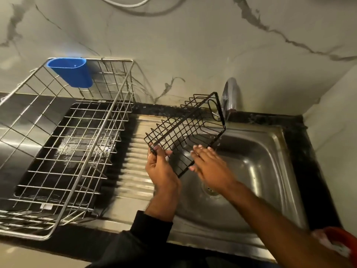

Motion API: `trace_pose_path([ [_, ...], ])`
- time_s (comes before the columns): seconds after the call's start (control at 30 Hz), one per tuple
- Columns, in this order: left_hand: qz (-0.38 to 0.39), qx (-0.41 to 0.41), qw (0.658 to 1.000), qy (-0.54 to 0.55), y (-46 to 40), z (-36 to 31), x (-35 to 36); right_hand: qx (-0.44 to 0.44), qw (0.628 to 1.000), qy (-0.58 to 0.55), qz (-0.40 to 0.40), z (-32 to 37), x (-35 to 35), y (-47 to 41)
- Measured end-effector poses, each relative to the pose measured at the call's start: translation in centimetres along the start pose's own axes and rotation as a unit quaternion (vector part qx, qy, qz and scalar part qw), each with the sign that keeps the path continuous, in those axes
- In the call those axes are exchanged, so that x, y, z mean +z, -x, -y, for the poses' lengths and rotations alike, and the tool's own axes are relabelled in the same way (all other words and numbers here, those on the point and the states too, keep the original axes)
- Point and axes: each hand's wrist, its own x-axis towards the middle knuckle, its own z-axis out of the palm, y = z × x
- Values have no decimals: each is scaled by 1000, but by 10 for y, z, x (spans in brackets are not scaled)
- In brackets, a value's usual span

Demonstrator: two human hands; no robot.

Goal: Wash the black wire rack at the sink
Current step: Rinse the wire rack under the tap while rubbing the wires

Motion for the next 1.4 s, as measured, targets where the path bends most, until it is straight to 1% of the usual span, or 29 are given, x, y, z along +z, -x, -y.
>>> trace_pose_path([
  [0.03, -4, 4, 1000, 5, 1, 0, -3, -15, 1000, 7, -10, -6, -3, -2],
  [0.07, -11, 4, 1000, 9, 2, -1, -5, 0, 1000, 12, -25, -16, -5, -5],
  [0.1, -19, 5, 1000, 14, 1, -1, -7, 39, 998, 16, -45, -29, -7, -9],
  [0.17, -30, 5, 999, 24, 0, -6, -9, 152, 986, 4, -73, -56, -15, -14],
  [0.2, -27, 7, 1000, 14, 0, -6, -10, 175, 982, 3, -73, -63, -17, -17],
  [0.23, -23, 13, 1000, -1, -1, -6, -10, 155, 986, 19, -64, -64, -19, -18],
  [0.3, -14, 24, 1000, -14, -3, -6, -11, 53, 995, 63, -55, -53, -19, -14],
  [0.33, -12, 32, 999, -17, -4, -7, -11, 27, 996, 64, -63, -48, -19, -11],
  [0.37, -8, 42, 999, -21, -5, -6, -11, 45, 994, 42, -94, -48, -20, -10],
  [0.4, -1, 48, 998, -29, -6, -7, -11, 101, 986, -14, -128, -49, -21, -10],
  [0.47, 16, 57, 997, -43, -7, -6, -12, 202, 950, -129, -201, -53, -23, -14],
  [0.5, 19, 61, 997, -48, -7, -5, -12, 222, 934, -163, -227, -53, -24, -17],
  [0.53, 21, 60, 997, -46, -7, -4, -11, 222, 929, -172, -242, -52, -27, -18],
  [0.63, 34, 40, 998, -22, 0, -2, -8, 180, 934, -164, -262, -57, -28, -18],
  [0.7, 26, 24, 999, -18, 3, -1, -7, 145, 949, -145, -239, -58, -31, -17],
  [0.73, 24, 21, 999, -13, 3, 0, -6, 118, 964, -119, -208, -55, -30, -16],
  [0.8, 27, 24, 999, 2, 3, 1, -3, 29, 990, -27, -134, -48, -29, -11],
  [0.83, 24, 23, 999, 9, 3, 1, -2, 1, 992, 16, -124, -49, -26, -10],
  [0.87, 23, 18, 999, 13, 3, 1, -2, 8, 990, 37, -133, -53, -25, -9],
  [0.93, 23, 15, 1000, 14, 3, 1, -1, 87, 981, 15, -173, -60, -32, -8],
  [0.97, 29, 18, 999, 17, 3, 0, 0, 97, 982, 14, -163, -61, -32, -8],
  [1.07, 47, 27, 999, 3, 2, 1, 0, -9, 992, 105, -71, -59, -24, -6],
  [1.1, 52, 25, 998, -5, 2, 2, 0, 8, 993, 93, -73, -61, -26, -5],
  [1.17, 47, 16, 999, 1, 3, 2, -1, 93, 991, 32, -96, -66, -31, -6],
  [1.2, 42, 10, 999, 11, 3, 3, -3, 85, 992, 35, -87, -63, -31, -7],
  [1.27, 29, -1, 999, 20, 3, 3, -1, -41, 996, 73, -24, -47, -24, -8],
  [1.3, 24, -7, 1000, 19, 3, 3, 0, -91, 994, 62, 13, -34, -16, -8],
  [1.33, 23, -13, 1000, 15, 3, 2, 2, -118, 991, 46, 46, -21, -12, -5],
  [1.4, 27, -28, 999, 14, 6, -1, 5, -172, 983, 39, 59, 1, 2, -2],
])
